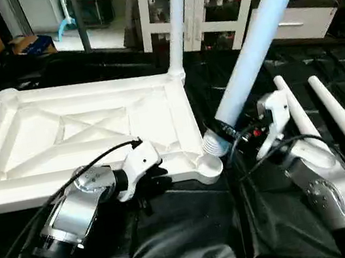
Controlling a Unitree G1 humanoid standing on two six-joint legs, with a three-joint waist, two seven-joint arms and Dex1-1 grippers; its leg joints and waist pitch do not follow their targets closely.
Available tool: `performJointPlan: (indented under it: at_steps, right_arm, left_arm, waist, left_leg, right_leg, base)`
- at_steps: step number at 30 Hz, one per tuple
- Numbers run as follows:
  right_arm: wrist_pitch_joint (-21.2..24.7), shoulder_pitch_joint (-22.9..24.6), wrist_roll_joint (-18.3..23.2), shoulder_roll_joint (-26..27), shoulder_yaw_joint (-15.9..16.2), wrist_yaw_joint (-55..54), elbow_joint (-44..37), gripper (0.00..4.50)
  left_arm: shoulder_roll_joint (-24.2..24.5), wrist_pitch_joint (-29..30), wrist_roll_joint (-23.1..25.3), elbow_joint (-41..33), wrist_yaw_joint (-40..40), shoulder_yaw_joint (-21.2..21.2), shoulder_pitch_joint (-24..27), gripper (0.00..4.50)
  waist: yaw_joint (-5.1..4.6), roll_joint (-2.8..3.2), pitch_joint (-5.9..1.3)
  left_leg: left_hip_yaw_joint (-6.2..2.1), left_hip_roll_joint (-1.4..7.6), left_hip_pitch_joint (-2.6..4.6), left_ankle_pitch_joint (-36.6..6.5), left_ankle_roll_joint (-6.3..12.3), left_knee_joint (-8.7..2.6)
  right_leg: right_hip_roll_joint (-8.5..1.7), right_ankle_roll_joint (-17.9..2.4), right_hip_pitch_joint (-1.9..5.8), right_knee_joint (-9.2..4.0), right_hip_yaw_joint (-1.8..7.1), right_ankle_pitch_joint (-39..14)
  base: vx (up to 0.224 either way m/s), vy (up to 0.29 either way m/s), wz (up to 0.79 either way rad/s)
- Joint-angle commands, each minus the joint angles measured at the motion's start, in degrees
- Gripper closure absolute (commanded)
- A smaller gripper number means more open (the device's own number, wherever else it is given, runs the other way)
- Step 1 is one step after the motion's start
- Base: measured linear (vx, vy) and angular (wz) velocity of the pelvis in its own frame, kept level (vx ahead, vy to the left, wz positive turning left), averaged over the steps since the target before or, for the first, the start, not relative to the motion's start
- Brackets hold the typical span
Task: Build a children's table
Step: Insert table leg to table base
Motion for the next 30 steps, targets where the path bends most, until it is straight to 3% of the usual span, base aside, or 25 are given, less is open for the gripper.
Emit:
performJointPlan:
  at_steps: [1,2,5,7,8,9,10,12,13,15,16,17,18,25,30]
  right_arm:
    - [-0.2,-2.0,-0.1,0.2,0.1,-0.1,1.8,2.62]
    - [-0.2,-3.0,0.0,0.4,0.2,0.1,3.1,2.62]
    - [1.2,-4.9,2.0,1.2,-0.2,1.8,6.6,2.62]
    - [3.5,-6.0,4.2,1.3,-0.6,4.3,9.5,2.62]
    - [4.7,-6.8,4.4,0.5,0.5,8.1,12.0,2.62]
    - [5.2,-7.1,4.5,-0.2,1.3,11.1,13.2,2.62]
    - [5.4,-7.4,4.4,-0.8,2.1,13.7,14.4,2.62]
    - [5.5,-8.2,3.7,-1.3,2.7,15.2,15.9,2.62]
    - [5.1,-9.6,2.7,-1.8,3.1,16.4,17.8,2.62]
    - [3.4,-11.1,0.9,-2.4,3.7,16.9,19.7,2.62]
    - [3.2,-11.7,0.7,-2.6,3.9,17.4,20.1,2.62]
    - [2.6,-12.5,0.4,-3.1,3.8,17.5,20.5,2.62]
    - [2.5,-13.0,0.4,-3.2,3.6,17.7,20.9,2.62]
    - [3.7,-14.4,0.6,-5.2,3.3,20.0,21.4,2.62]
    - [6.1,-11.9,0.9,-8.6,4.2,24.2,17.7,2.62]
  left_arm:
    - [0.7,3.2,2.2,0.1,3.5,0.9,0.7,3.84]
    - [0.6,3.7,1.6,-1.3,2.9,0.7,0.8,3.84]
    - [0.5,4.2,-1.1,-4.6,-0.3,-0.1,1.9,3.84]
    - [0.8,4.9,-1.0,-5.7,-1.0,-0.9,2.3,3.84]
    - [0.4,4.4,-1.3,-5.8,-1.2,-1.4,2.6,3.85]
    - [0.1,4.3,-1.4,-5.8,-1.3,-1.6,2.7,3.86]
    - [-0.1,3.6,-1.3,-5.7,-1.3,-2.0,2.8,3.86]
    - [-0.3,4.1,-1.2,-5.9,-1.2,-2.2,2.9,3.86]
    - [-0.3,4.9,-0.9,-6.2,-1.1,-2.8,2.9,3.86]
    - [-0.4,6.4,-0.9,-6.7,-0.9,-3.1,2.7,3.86]
    - [-0.3,6.2,-0.7,-6.7,-1.0,-3.3,2.5,3.86]
    - [-0.7,5.9,-0.9,-6.2,-0.9,-3.2,2.3,3.86]
    - [-0.8,6.0,-1.0,-6.2,-1.0,-3.1,2.2,3.87]
    - [-0.7,6.0,-2.4,-6.6,-3.2,-3.3,2.0,3.91]
    - [-1.7,0.2,-4.2,-4.1,-6.8,-3.6,1.2,3.92]
  waist:
    - [-0.13,0.05,-3.11]
    - [-0.19,-0.36,-3.12]
    - [-0.47,-0.08,-3.17]
    - [-0.65,-0.16,-3.26]
    - [-0.7,-0.54,-3.27]
    - [-0.72,-0.51,-3.34]
    - [-0.55,-0.36,-3.27]
    - [-0.45,-0.63,-3.17]
    - [-0.54,-1.25,-3.18]
    - [-0.52,-1.13,-3.09]
    - [-0.55,-1.07,-3.07]
    - [-0.56,-1.71,-3.08]
    - [-0.49,-1.53,-3.07]
    - [-0.03,-2.17,-2.89]
    - [0.6,-2.45,-2.62]
  left_leg:
    - [-2.77,5.72,0.95,-4.2,1.58,-5.26]
    - [-2.68,5.78,1.01,-4.4,1.6,-5.27]
    - [-2.7,5.78,1.06,-4.5,1.49,-5.18]
    - [-2.72,5.76,1.03,-3.7,2.2,-5.12]
    - [-2.55,5.69,0.99,-2.9,2.68,-5.02]
    - [-2.57,5.64,0.91,-3.0,3.07,-4.9]
    - [-2.55,5.67,0.87,-2.7,3.58,-4.83]
    - [-2.51,5.78,0.84,-2.6,3.77,-4.93]
    - [-2.5,5.82,0.88,-2.8,3.65,-4.94]
    - [-2.49,5.85,1.04,-3.0,3.15,-4.96]
    - [-2.47,5.81,1.05,-3.2,2.9,-4.98]
    - [-2.43,5.87,1.11,-3.3,2.47,-4.98]
    - [-2.44,5.86,1.24,-3.4,2.3,-4.98]
    - [-2.33,5.84,1.27,-2.5,2.66,-5.0]
    - [-2.26,5.91,1.39,-3.5,2.81,-5.05]
  right_leg:
    - [-6.12,-14.7,1.66,-3.83,3.26,-4.4]
    - [-6.07,-14.7,1.63,-3.88,3.24,-4.7]
    - [-6.08,-15.2,1.67,-3.78,3.26,-3.8]
    - [-6.04,-15.7,1.82,-3.62,3.22,-2.3]
    - [-5.92,-15.9,1.81,-3.61,3.16,-1.6]
    - [-6.04,-16.3,1.96,-3.5,3.13,-1.3]
    - [-6.09,-16.4,1.95,-3.62,3.12,-1.3]
    - [-6.13,-16.2,1.93,-3.65,3.15,-1.8]
    - [-6.16,-16.1,1.91,-3.66,3.09,-2.7]
    - [-6.16,-16.0,1.65,-3.69,3.04,-4.2]
    - [-6.12,-16.0,1.61,-3.76,3.03,-4.7]
    - [-6.18,-15.6,1.63,-3.82,3.07,-5.2]
    - [-6.18,-15.6,1.55,-3.83,3.07,-5.2]
    - [-6.14,-15.3,1.56,-3.76,3.16,-3.5]
    - [-6.14,-14.6,1.38,-4.12,3.22,-6.0]
  base:
    - [0.0,0.0,0.0]
    - [0.0,0.0,0.0]
    - [0.0,0.0,0.0]
    - [0.0,0.0,0.0]
    - [0.0,0.0,0.0]
    - [0.0,0.0,0.0]
    - [0.0,0.0,0.0]
    - [0.0,0.0,0.0]
    - [0.0,0.0,0.0]
    - [0.0,0.0,0.0]
    - [0.0,0.0,0.0]
    - [0.0,0.0,0.0]
    - [0.0,0.0,0.0]
    - [0.0,0.0,0.0]
    - [0.0,0.0,0.0]
